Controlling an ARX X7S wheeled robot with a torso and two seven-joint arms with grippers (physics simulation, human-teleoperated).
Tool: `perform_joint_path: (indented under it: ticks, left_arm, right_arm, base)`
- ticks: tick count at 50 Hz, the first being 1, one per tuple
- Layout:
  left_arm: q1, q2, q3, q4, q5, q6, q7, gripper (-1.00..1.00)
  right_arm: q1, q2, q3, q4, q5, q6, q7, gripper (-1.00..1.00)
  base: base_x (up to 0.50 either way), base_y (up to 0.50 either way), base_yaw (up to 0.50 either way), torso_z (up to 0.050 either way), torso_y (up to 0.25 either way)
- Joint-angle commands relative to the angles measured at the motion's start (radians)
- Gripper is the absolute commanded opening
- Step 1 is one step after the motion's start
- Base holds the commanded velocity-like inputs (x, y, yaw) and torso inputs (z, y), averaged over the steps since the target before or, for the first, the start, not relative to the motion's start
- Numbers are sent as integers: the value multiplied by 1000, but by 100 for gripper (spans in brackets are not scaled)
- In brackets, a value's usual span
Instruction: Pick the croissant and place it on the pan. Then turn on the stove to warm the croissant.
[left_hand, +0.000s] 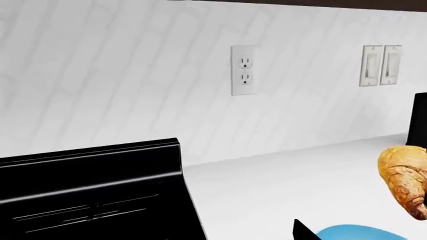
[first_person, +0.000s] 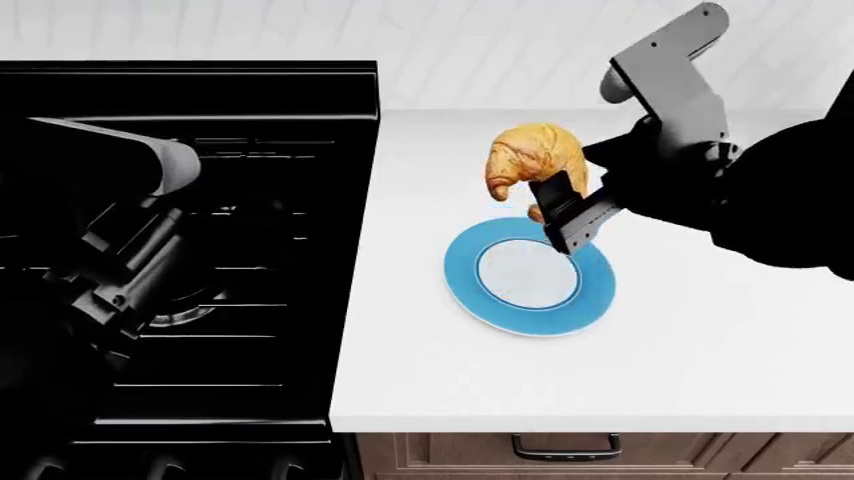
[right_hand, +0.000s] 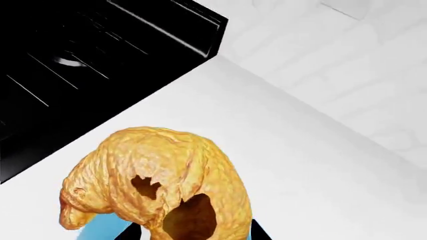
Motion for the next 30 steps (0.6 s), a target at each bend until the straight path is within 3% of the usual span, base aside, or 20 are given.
perform_joint_path:
  ticks: [1, 11, 23, 30]
  left_arm:
    - [28, 1, 29, -47, 87, 57, 58, 100]
    - [44, -2, 29, -60, 104, 77, 68, 100]
    - [48, -8, 22, -49, 86, 70, 56, 100]
    - [40, -10, 21, -40, 69, 59, 43, 100]
  right_arm:
    - [-90, 41, 108, -102, 68, -108, 180, -100]
    - [-118, 34, 130, -115, 72, -149, 235, -100]
    - [-117, 26, 124, -98, 59, -151, 226, -100]
    - [-113, 26, 128, -89, 39, -167, 219, -100]
  base:
    - [0, 0, 0, 0, 0]
    - [0, 0, 0, 0, 0]
    - [-468, 35, 0, 0, 0]
    - [-40, 1, 0, 0, 0]
